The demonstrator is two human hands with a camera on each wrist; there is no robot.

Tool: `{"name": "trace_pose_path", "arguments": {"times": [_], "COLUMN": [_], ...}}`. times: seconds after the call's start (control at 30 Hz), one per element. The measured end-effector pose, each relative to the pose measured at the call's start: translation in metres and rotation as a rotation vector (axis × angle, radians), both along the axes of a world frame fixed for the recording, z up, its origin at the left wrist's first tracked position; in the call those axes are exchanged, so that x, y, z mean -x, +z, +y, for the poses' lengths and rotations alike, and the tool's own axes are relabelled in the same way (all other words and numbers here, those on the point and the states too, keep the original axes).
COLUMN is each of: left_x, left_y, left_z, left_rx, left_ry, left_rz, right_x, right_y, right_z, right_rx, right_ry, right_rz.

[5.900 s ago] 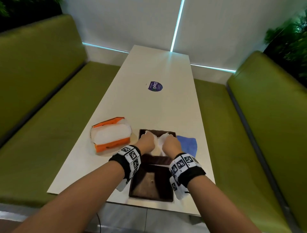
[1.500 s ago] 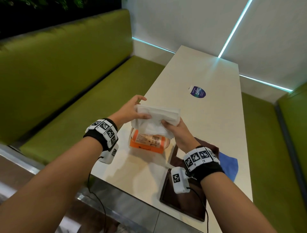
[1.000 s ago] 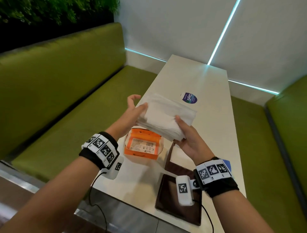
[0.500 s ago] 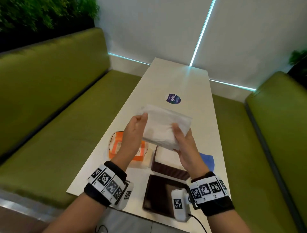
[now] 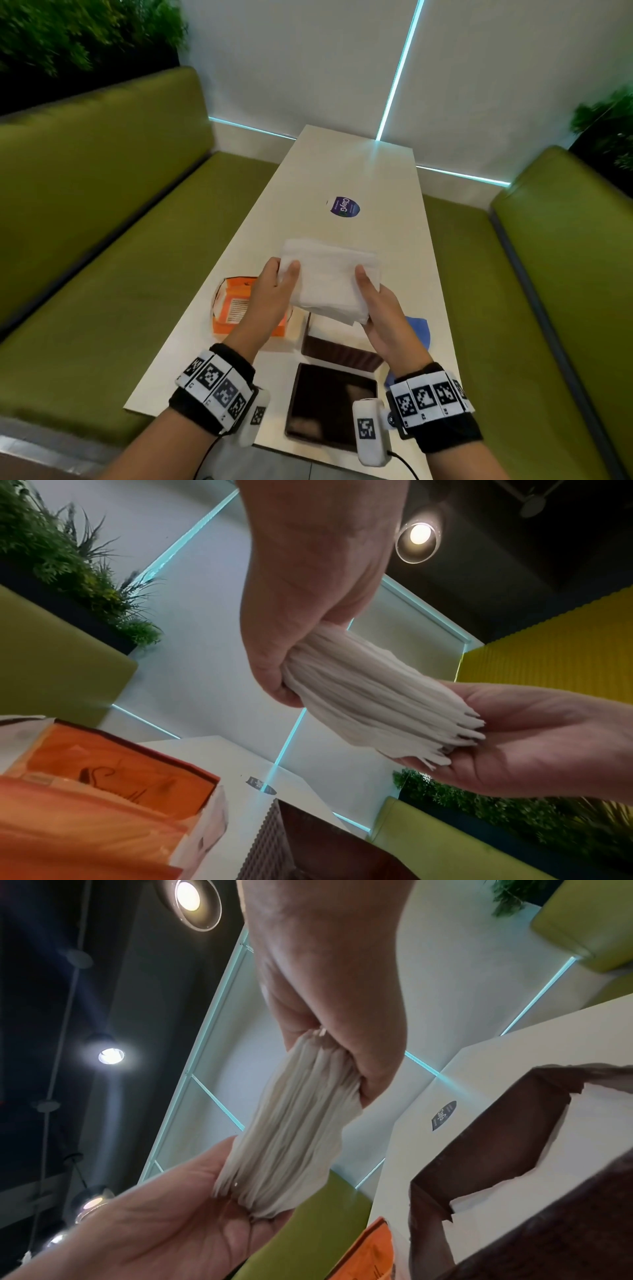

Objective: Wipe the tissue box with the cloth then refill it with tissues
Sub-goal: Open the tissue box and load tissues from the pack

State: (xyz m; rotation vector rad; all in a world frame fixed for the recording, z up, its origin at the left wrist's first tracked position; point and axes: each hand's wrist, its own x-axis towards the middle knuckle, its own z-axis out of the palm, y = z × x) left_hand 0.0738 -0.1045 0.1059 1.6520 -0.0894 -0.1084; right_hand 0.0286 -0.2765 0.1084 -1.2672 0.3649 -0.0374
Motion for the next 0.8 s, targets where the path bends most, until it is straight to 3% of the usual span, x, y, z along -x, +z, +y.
{"name": "trace_pose_path", "arguments": {"times": [0.23, 0.47, 0.67, 0.8], "left_x": [0.004, 0.007, 0.016, 0.023], "left_y": [-0.007, -0.017, -0.015, -0.017], "left_z": [-0.009, -0.023, -0.049, -0.061], "left_rx": [0.070, -0.039, -0.277, -0.343], "left_ry": [0.006, -0.016, -0.224, -0.327], "left_rz": [0.087, 0.047, -0.051, 0.039], "right_x": [0.004, 0.014, 0.017, 0.021], "right_y": [-0.008, -0.010, -0.015, -0.031], "right_z": [-0.009, -0.034, -0.066, -0.068], "right_rx": [0.104, 0.267, 0.368, 0.317], "right_ry": [0.026, 0.033, -0.071, -0.036], "right_rz": [0.011, 0.087, 0.198, 0.288]}}
